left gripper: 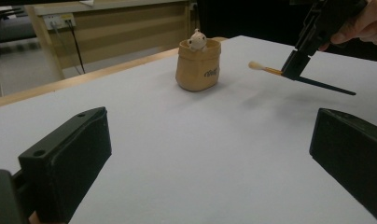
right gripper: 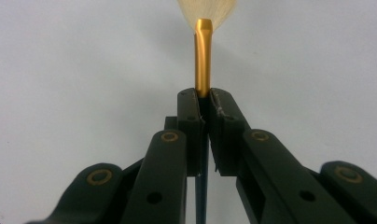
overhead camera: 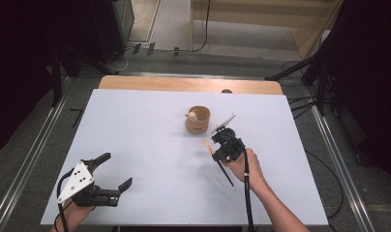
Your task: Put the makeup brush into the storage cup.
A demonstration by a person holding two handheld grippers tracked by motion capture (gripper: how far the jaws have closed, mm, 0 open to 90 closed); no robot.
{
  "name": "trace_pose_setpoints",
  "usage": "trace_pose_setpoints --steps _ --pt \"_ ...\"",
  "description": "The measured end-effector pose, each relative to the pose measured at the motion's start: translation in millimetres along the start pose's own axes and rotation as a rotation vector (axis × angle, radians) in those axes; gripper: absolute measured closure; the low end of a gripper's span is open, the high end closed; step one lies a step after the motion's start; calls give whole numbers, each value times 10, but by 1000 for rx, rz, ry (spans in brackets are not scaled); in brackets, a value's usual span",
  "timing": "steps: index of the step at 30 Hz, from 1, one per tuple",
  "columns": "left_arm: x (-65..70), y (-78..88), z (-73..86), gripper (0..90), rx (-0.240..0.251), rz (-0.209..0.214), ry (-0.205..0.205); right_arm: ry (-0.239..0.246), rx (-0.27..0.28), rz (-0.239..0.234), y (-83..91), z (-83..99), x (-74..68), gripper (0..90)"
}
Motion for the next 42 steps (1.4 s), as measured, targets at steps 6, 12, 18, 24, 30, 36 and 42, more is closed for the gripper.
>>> trace_pose_setpoints --steps 6,12,18,24,30,36,42 --pt "-1 2 7 0 -4 0 -2 12 54 -7 90 -24 -4 846" --pt "2 -3 4 0 -3 -1 -2 32 107 -8 124 -23 13 846" --pt "7 -7 15 0 -8 -1 -5 40 158 -20 175 -29 11 847" --pt "8 -12 17 0 -9 -2 -4 63 221 -33 252 -75 12 847" --pt "5 -10 21 0 -13 -4 -7 84 272 -42 305 -118 -20 847" --pt "4 -13 24 0 -14 -5 -5 108 322 -44 373 -164 -56 847" --pt "2 -13 24 0 -12 -5 -4 128 365 -50 420 -204 -89 847"
Point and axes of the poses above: each handheld gripper's, and its own axes: y roughly backward along the jaws, z roughly out of its underside, x roughly to its right, the point moved 10 cm from there along -y, roughly forward along the jaws, and after that the axes turned 10 degrees about -z, right-handed, at the moved point
